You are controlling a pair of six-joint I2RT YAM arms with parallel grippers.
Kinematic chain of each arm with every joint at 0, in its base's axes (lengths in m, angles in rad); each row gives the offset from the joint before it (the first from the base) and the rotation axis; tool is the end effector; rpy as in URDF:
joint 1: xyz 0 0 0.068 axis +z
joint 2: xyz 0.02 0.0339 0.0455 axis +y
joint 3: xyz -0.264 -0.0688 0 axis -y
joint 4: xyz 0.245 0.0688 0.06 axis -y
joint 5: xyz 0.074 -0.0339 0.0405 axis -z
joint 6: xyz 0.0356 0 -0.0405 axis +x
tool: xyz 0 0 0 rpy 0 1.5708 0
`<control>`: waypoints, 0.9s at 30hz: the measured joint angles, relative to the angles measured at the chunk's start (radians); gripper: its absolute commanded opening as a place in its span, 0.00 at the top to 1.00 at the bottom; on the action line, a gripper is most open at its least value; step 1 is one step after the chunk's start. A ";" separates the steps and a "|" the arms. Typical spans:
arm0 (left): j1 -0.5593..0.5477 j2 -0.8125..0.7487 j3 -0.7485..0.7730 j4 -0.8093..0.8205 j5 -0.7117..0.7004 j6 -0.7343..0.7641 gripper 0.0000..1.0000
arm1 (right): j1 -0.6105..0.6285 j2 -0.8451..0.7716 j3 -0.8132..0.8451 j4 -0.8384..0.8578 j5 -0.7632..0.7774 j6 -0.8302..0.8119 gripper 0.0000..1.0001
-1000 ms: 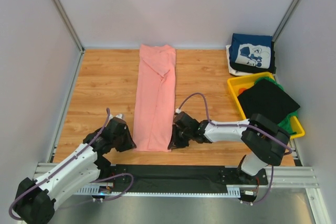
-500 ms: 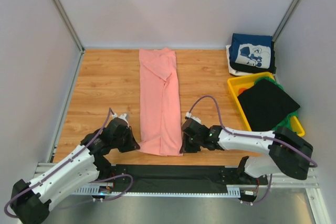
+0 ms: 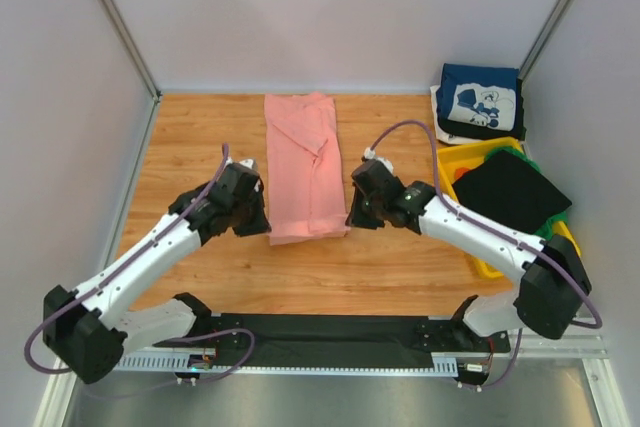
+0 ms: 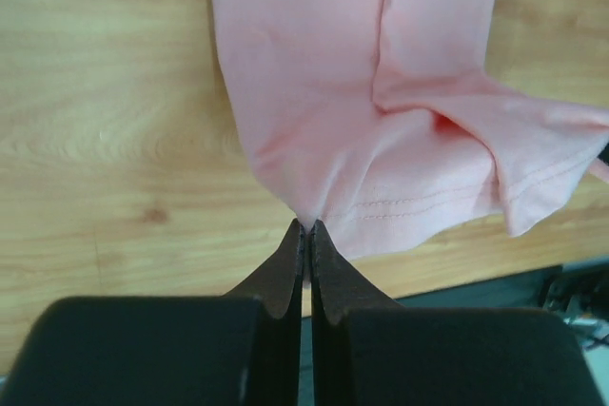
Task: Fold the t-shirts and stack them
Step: Fold the tshirt
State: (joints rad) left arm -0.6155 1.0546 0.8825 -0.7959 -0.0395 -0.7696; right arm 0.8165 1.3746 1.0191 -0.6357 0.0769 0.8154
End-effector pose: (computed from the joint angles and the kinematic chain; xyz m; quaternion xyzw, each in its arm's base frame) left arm 0.1669 -0.1163 0.2700 -0.0793 0.9515 -0.1750 0.2405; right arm 0.1931 0.2015 0.2518 0.0105 0.9576 0.1827 0.2225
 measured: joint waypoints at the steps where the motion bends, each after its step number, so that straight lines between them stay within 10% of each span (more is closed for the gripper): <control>1: 0.022 0.039 0.037 0.001 0.000 0.016 1.00 | -0.023 0.020 0.032 -0.002 -0.001 -0.019 1.00; 27: 0.308 0.734 0.603 -0.009 0.094 0.219 1.00 | -0.293 0.642 0.710 -0.138 -0.158 -0.337 1.00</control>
State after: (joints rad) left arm -0.3073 1.7885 1.4853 -0.8051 0.0547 -0.5503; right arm 0.5236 2.0171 1.7294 -0.7738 -0.0811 0.4786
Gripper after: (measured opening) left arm 0.010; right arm 0.014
